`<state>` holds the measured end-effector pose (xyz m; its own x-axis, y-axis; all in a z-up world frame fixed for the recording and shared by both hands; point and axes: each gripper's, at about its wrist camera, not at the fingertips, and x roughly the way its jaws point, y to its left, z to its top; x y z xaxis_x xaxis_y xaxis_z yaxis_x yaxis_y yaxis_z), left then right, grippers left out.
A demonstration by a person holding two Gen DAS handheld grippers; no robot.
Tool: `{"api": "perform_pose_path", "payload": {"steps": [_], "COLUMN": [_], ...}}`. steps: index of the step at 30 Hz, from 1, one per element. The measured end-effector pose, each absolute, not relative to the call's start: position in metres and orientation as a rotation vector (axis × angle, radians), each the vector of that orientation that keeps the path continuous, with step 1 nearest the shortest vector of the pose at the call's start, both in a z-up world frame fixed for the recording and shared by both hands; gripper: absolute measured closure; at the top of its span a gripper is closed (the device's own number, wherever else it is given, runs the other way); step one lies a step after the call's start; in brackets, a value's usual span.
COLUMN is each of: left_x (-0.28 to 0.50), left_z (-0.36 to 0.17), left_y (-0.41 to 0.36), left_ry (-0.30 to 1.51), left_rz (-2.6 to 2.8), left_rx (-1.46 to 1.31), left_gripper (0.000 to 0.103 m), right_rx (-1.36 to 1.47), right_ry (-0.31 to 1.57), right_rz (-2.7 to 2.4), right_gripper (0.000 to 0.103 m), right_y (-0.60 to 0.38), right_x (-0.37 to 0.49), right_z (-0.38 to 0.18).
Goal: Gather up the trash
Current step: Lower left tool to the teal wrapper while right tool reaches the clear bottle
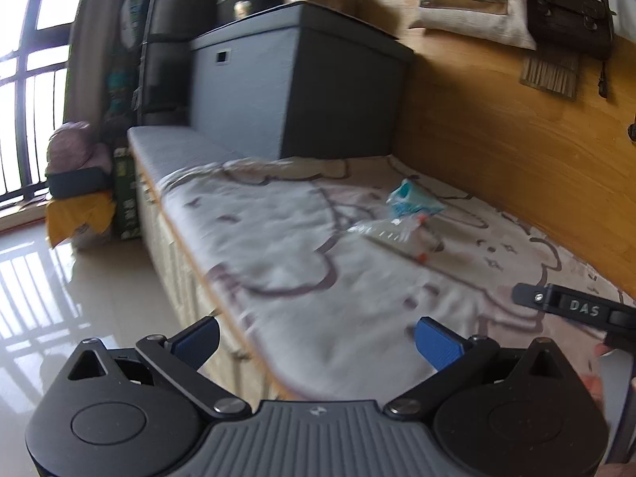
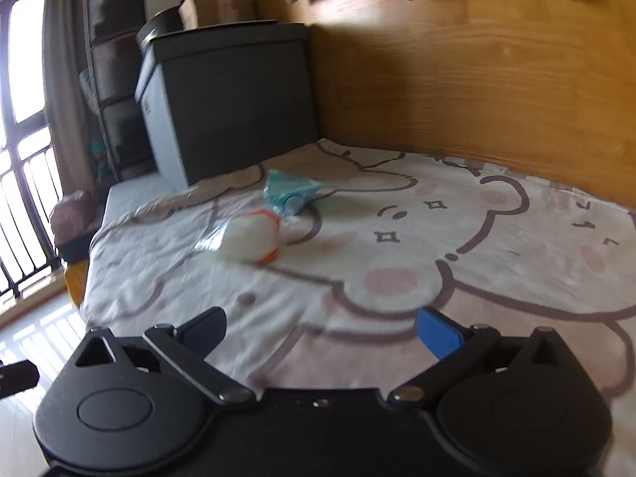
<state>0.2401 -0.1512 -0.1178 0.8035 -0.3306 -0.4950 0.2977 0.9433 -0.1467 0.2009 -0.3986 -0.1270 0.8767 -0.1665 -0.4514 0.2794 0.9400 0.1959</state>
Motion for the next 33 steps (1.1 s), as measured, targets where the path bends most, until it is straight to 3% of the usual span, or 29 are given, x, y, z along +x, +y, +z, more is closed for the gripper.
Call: {"api": "perform_pose_path", "payload": {"steps": [11,23,30,33], "left_x": [0.316,0.405,0.457,0.482], "left_z": [-0.094,-0.079,-0.084,-0.093], "left_y": [-0.218,-0.276,-0.326,-0.342], "left_ry": [0.485,0.57,0.658,0.72], "left_rz": [-0.473,-0.549,-0.604,-0.597], "left_rx": [-0.073,-0.111,-0.074,-0.079], "left_gripper": [0.0,0.0,0.0,0.0], "right_rx": [0.613,0.67,0.676,0.726], "right_ry": [0.368,0.404,0.436,0.433], "right_rz": [-0.067,0.062,0.155,0.164], "right_gripper": [0.002,0.032,0.043,0.057], "right_y": [-0.455,-0.467,-0.471,-0.477], "right_x": [0.286,0.356,0.378,0.378], "right_z": [-0.162,-0.177,-0.182,-0.187]}}
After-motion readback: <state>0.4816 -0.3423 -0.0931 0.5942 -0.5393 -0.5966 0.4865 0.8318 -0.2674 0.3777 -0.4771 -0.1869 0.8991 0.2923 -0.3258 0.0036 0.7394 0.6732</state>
